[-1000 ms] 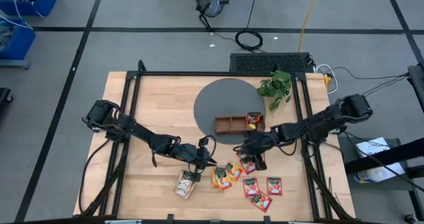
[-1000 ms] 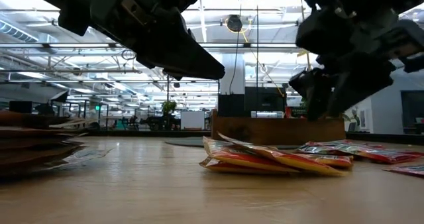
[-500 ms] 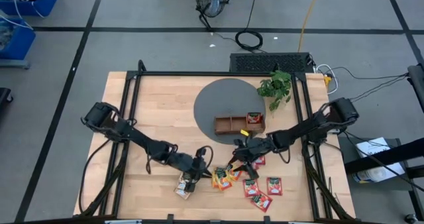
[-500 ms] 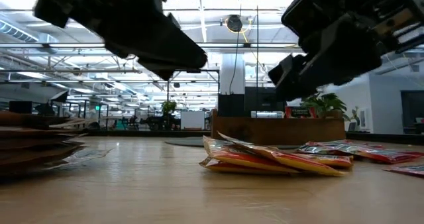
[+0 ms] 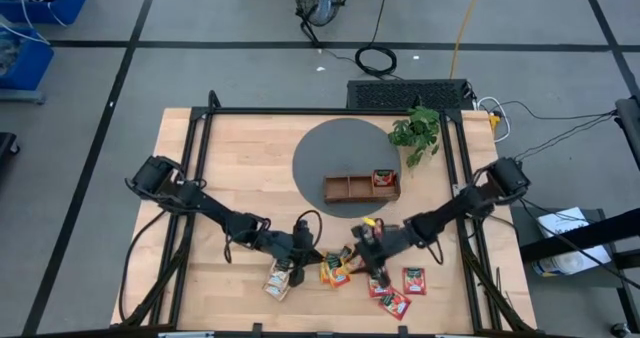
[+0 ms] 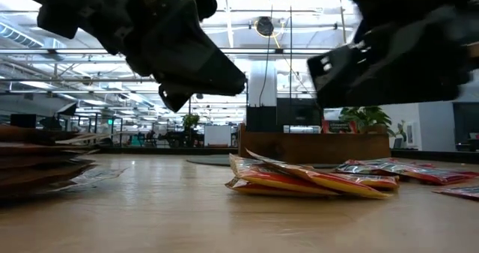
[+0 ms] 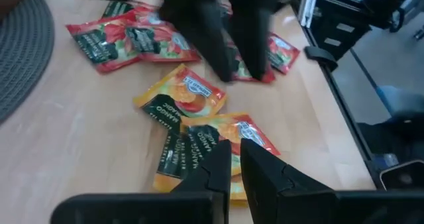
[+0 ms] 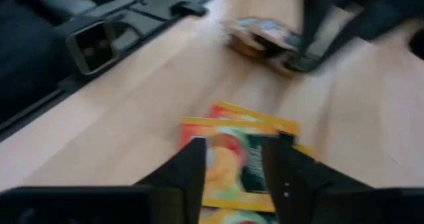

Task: Pick & Place Tea
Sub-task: Put the yellow tea bag into the middle section of the wooden organizer

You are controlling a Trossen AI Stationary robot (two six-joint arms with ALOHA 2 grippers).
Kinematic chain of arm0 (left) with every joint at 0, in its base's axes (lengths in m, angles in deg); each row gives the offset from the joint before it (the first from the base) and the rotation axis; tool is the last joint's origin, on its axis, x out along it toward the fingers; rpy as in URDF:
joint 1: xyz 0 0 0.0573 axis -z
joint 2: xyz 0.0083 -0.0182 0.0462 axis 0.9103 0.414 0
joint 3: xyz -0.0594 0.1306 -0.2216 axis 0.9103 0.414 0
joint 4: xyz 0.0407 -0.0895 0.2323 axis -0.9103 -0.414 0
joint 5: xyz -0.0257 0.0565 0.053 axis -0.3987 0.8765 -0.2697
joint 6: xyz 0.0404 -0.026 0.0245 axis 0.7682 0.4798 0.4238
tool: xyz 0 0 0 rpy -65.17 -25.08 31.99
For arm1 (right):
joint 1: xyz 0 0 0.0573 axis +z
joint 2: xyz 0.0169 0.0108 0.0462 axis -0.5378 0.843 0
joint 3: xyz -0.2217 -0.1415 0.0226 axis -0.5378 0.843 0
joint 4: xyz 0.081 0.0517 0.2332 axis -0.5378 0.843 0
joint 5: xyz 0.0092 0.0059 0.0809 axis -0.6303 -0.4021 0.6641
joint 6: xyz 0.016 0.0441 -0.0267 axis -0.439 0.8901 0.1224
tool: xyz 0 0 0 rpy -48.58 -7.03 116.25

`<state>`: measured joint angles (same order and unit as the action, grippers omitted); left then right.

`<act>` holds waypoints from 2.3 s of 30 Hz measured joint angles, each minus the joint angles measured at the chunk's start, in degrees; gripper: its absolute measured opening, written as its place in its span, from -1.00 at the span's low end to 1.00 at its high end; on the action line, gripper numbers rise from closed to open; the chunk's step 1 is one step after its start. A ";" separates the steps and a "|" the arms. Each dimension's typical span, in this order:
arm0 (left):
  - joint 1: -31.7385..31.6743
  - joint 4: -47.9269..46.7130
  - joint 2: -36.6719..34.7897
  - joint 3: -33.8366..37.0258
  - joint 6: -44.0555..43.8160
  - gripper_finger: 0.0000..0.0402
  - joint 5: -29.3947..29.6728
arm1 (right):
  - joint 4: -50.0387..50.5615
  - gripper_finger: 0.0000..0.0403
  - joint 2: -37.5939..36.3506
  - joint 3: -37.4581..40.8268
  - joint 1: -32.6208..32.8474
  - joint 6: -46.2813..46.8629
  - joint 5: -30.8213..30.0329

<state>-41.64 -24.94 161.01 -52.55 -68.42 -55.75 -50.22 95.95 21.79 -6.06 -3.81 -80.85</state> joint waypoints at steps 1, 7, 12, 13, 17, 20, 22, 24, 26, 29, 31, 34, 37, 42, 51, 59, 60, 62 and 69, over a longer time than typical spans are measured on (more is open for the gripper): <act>0.00 0.08 0.00 0.00 -0.33 -0.81 0.08 | 0.40 -0.54 0.00 0.00 1.04 -0.09 -0.92; 0.00 0.22 0.00 0.00 -3.21 -0.81 2.10 | -4.72 -0.95 2.40 -0.02 5.23 -0.82 -1.58; 0.91 -0.07 0.99 -0.04 -5.59 -0.81 2.38 | -10.36 -0.98 8.17 -0.04 5.50 0.69 0.36; 1.07 0.29 1.52 -0.38 -5.96 -0.81 2.39 | -11.72 -0.99 9.37 -0.05 5.38 0.68 0.31; 1.42 0.10 1.92 -0.61 -6.25 -0.81 2.23 | -14.46 -0.98 12.96 -2.45 4.24 0.68 0.46; 1.52 -0.33 1.88 -0.63 -6.22 -0.81 2.39 | -13.71 -1.00 14.12 -4.15 3.15 0.37 2.30; 1.55 -0.18 1.90 -0.63 -5.89 -0.81 2.34 | -13.24 -1.00 14.36 -4.64 2.56 0.23 4.62; 1.53 -0.21 1.88 -0.66 -6.03 -0.81 2.36 | -11.90 -1.00 14.48 -5.23 1.67 0.95 6.52; 1.51 -0.77 1.88 -0.63 -6.05 -0.81 2.36 | -10.42 -1.00 14.49 -5.20 1.16 1.63 6.51; 1.53 -0.20 1.88 -0.63 -5.83 -0.81 2.37 | -9.02 -1.00 14.60 -5.16 0.73 1.75 6.40; 1.50 -0.27 1.88 -0.63 -5.83 -0.81 2.39 | -8.50 -1.00 14.60 -5.16 0.42 1.75 6.54; 1.19 0.11 1.88 -0.63 -5.81 -0.81 2.39 | -7.62 -1.00 14.60 -5.16 -0.44 1.74 6.54; 0.91 -0.07 1.88 -0.63 -5.81 -0.81 2.43 | -6.54 -1.00 14.57 -5.16 -1.31 1.75 6.34; 0.88 -1.68 1.88 -0.63 -5.79 -0.81 3.46 | -5.73 -1.00 14.51 -5.18 -2.28 2.19 6.17; 0.87 -5.36 1.88 -0.63 -5.81 -0.79 3.84 | -4.33 -1.00 15.60 -5.25 -2.54 3.50 1.79; 0.76 -6.33 1.88 -0.63 -7.76 -0.32 3.94 | -10.52 -1.00 20.12 -5.29 -3.72 5.27 3.11; 0.76 -6.52 1.88 -0.63 -8.06 -0.26 3.94 | -10.07 -1.00 20.13 -5.27 -3.93 5.31 3.33; 0.76 -6.84 1.88 -0.63 -8.44 -0.15 3.94 | -10.05 -1.00 20.13 -5.25 -3.98 5.42 3.34; -0.17 -10.70 1.88 -0.63 -12.31 -0.04 4.39 | -10.01 -1.00 20.15 -5.18 -4.00 5.42 3.39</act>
<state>-41.81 -35.64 162.89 -53.18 -80.74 -51.36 -60.23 116.10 16.61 -10.06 1.62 -77.47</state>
